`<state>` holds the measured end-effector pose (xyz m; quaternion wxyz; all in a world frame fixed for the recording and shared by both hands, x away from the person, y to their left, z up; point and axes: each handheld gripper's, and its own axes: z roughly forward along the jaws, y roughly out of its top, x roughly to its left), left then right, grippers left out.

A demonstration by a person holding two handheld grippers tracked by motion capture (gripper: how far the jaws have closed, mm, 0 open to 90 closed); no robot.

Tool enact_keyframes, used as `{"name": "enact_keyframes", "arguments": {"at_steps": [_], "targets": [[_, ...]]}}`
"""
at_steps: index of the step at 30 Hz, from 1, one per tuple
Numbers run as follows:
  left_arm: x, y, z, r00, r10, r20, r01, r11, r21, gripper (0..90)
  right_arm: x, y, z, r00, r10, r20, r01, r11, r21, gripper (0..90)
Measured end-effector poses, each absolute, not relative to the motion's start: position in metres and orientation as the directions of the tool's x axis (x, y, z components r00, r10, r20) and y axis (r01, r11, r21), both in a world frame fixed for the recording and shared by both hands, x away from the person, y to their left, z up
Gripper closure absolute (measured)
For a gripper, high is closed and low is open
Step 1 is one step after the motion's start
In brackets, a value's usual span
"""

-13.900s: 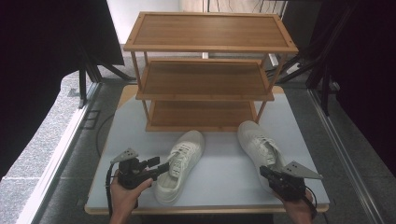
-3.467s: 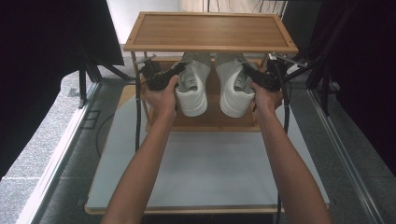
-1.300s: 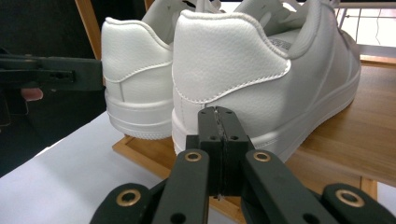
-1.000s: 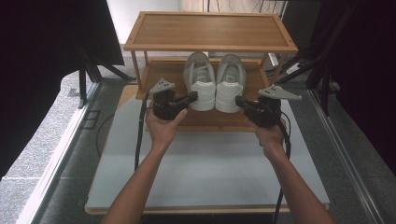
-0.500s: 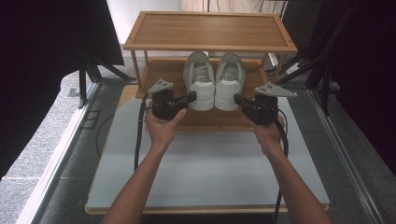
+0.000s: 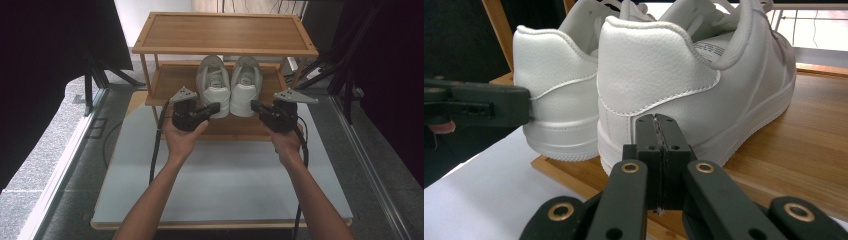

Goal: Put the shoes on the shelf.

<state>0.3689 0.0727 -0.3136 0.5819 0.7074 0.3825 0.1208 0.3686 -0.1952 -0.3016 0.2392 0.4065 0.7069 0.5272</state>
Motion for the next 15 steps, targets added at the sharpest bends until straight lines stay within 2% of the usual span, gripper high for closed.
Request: {"name": "enact_keyframes", "arguments": {"at_steps": [15], "targets": [[0.3730,0.0751,-0.3149,0.689,0.668,-0.279,0.396,-0.024,0.918,90.0,0.3663,-0.1928,-0.3030,-0.575,0.815,0.074,0.324,0.144,0.935,88.5]]}}
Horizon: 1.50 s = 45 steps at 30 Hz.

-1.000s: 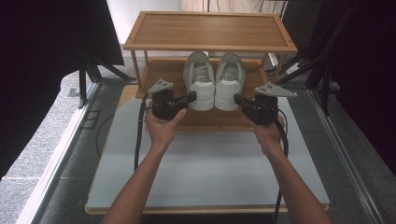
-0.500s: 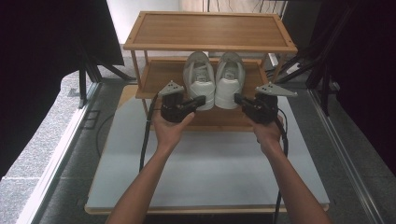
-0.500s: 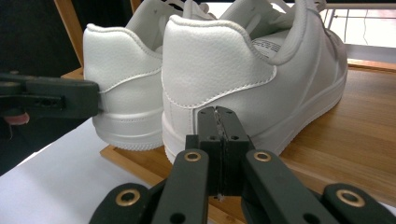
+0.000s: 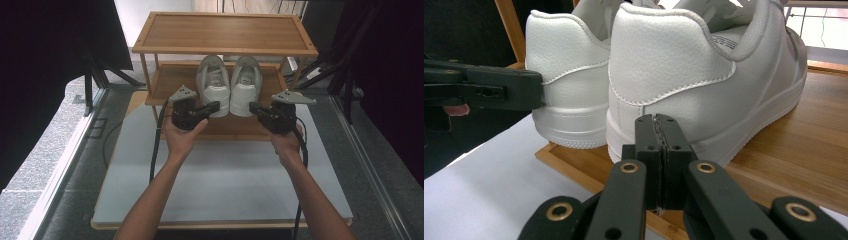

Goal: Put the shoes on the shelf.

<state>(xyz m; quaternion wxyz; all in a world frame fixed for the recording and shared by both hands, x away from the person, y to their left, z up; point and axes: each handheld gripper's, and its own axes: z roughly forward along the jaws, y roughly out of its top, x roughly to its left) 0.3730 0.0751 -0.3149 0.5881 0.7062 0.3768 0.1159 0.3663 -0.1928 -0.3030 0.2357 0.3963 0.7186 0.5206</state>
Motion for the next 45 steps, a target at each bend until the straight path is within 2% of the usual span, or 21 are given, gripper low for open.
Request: {"name": "enact_keyframes", "arguments": {"at_steps": [4,7,10,12,14,20,29,33,41,45], "targets": [[0.371,0.075,-0.316,0.690,0.661,-0.295,0.404,-0.015,0.915,87.8,0.366,-0.194,-0.305,-0.583,0.809,0.078,0.328,0.146,0.933,87.2],[0.367,0.072,-0.315,0.704,0.645,-0.297,0.403,-0.019,0.915,74.6,0.365,-0.193,-0.306,-0.595,0.800,0.082,0.328,0.148,0.933,85.5],[0.363,0.070,-0.314,0.711,0.643,-0.286,0.391,-0.024,0.920,59.9,0.362,-0.193,-0.308,-0.617,0.782,0.088,0.310,0.139,0.940,79.7],[0.358,0.070,-0.313,0.705,0.645,-0.295,0.385,0.001,0.923,52.9,0.359,-0.195,-0.308,-0.629,0.771,0.095,0.303,0.131,0.944,75.5],[0.354,0.073,-0.312,0.710,0.637,-0.299,0.381,0.009,0.925,50.3,0.356,-0.197,-0.308,-0.638,0.763,0.102,0.298,0.122,0.947,72.0],[0.334,0.088,-0.315,0.704,0.649,-0.289,0.366,0.017,0.931,47.2,0.339,-0.207,-0.312,-0.637,0.763,0.108,0.277,0.096,0.956,63.8],[0.304,0.119,-0.342,0.679,0.674,-0.290,0.384,0.010,0.923,44.5,0.307,-0.232,-0.332,-0.631,0.766,0.120,0.249,0.054,0.967,59.0],[0.292,0.133,-0.360,0.658,0.690,-0.303,0.402,0.019,0.915,43.8,0.293,-0.249,-0.345,-0.633,0.761,0.140,0.251,0.030,0.968,58.3],[0.269,0.160,-0.393,0.626,0.708,-0.327,0.441,0.024,0.897,42.6,0.273,-0.280,-0.384,-0.607,0.786,0.115,0.253,0.054,0.966,57.1],[0.266,0.169,-0.405,0.612,0.693,-0.380,0.467,0.071,0.882,43.5,0.265,-0.290,-0.404,-0.592,0.795,0.133,0.236,0.014,0.972,58.1]]}}
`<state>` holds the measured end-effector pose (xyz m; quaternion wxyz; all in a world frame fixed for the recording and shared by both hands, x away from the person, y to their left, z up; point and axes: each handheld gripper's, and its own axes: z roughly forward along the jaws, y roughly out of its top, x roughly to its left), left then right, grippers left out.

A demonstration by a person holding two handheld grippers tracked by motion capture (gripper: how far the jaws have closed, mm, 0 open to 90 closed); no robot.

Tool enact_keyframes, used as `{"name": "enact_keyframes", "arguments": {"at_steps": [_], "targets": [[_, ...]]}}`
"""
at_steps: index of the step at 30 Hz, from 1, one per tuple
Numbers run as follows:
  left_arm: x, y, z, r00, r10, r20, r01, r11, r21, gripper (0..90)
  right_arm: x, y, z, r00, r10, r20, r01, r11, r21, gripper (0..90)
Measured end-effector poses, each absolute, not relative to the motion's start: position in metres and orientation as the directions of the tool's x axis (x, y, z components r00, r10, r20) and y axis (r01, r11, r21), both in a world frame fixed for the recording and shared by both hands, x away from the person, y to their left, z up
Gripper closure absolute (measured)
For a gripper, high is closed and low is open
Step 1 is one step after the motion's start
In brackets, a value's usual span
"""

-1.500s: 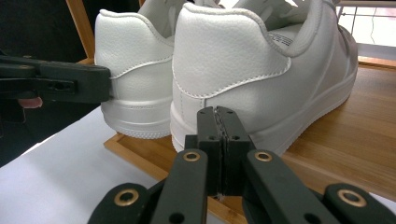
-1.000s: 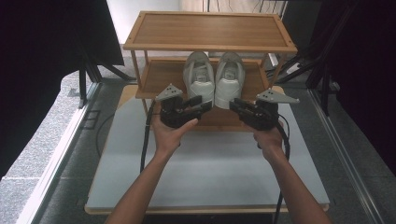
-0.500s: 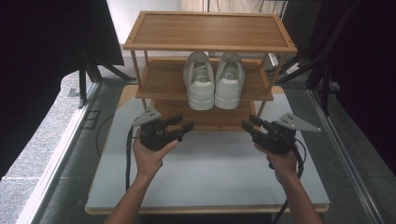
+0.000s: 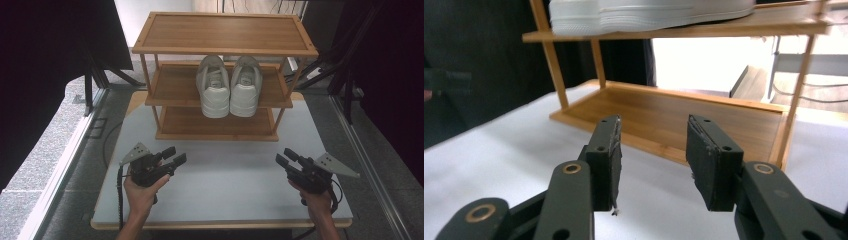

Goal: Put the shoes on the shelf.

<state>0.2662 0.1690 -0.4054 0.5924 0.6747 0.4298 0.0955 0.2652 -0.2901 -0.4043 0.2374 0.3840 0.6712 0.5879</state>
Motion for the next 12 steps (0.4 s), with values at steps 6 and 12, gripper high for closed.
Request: {"name": "enact_keyframes", "arguments": {"at_steps": [6,12], "targets": [[0.261,0.177,-0.405,0.593,0.709,-0.382,0.453,0.098,0.886,42.9,0.264,-0.295,-0.417,-0.576,0.800,0.167,0.272,-0.005,0.962,55.6],[0.260,0.181,-0.408,0.591,0.700,-0.400,0.461,0.114,0.880,42.0,0.260,-0.298,-0.416,-0.555,0.812,0.180,0.252,-0.042,0.967,44.9]]}}
